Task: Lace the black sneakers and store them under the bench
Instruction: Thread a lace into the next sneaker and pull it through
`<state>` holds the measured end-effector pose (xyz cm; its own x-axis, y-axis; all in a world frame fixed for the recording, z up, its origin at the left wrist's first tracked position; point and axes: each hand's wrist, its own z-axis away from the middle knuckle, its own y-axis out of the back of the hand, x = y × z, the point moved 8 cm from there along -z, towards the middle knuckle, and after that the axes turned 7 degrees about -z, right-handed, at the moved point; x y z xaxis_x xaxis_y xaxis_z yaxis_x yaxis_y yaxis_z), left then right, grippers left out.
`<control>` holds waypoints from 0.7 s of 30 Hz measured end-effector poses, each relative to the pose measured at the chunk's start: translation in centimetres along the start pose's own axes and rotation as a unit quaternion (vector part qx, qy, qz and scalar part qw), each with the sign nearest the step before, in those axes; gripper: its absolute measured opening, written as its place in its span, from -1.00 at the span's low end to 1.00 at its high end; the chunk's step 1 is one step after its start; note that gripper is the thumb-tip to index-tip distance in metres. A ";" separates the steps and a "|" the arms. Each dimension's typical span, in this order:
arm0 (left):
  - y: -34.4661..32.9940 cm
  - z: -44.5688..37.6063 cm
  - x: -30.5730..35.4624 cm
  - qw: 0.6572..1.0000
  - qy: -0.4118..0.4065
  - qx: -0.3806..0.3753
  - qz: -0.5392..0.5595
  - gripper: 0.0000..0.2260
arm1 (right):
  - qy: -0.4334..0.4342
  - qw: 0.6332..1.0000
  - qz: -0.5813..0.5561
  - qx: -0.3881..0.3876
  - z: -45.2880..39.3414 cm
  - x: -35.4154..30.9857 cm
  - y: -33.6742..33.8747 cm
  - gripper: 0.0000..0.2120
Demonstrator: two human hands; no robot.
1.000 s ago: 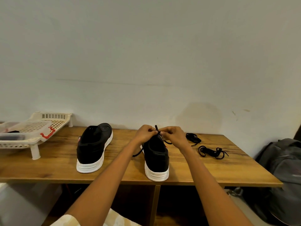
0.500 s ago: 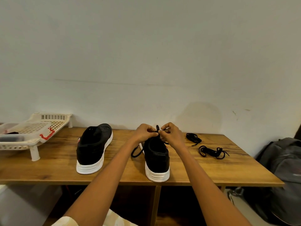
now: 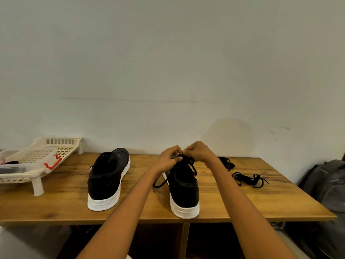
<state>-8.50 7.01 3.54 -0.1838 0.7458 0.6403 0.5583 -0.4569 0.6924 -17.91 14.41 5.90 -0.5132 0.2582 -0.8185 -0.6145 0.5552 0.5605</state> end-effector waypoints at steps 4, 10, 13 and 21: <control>0.0 -0.1 -0.5 0.999 0.015 0.028 0.028 -0.94 | -0.067 0.984 -0.155 -0.063 0.1 2.2 -1.0 -0.84; 0.4 0.3 -0.6 0.994 0.021 0.083 0.065 -0.93 | -0.099 0.963 -0.233 -0.094 0.4 3.1 -1.3 -0.80; 0.6 0.6 -0.7 0.991 0.028 0.099 0.081 -0.92 | -0.104 0.959 -0.253 -0.075 0.3 3.8 -1.5 -0.82; 0.7 0.5 -0.6 0.991 0.017 0.111 0.076 -0.87 | -0.093 0.957 -0.243 -0.129 0.7 3.8 -1.7 -0.74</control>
<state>-7.58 6.54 3.46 -0.1087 0.6576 0.7455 0.7451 -0.4426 0.4990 -18.47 14.99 1.77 -0.0282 0.1679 -0.9854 -0.8933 0.4382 0.1002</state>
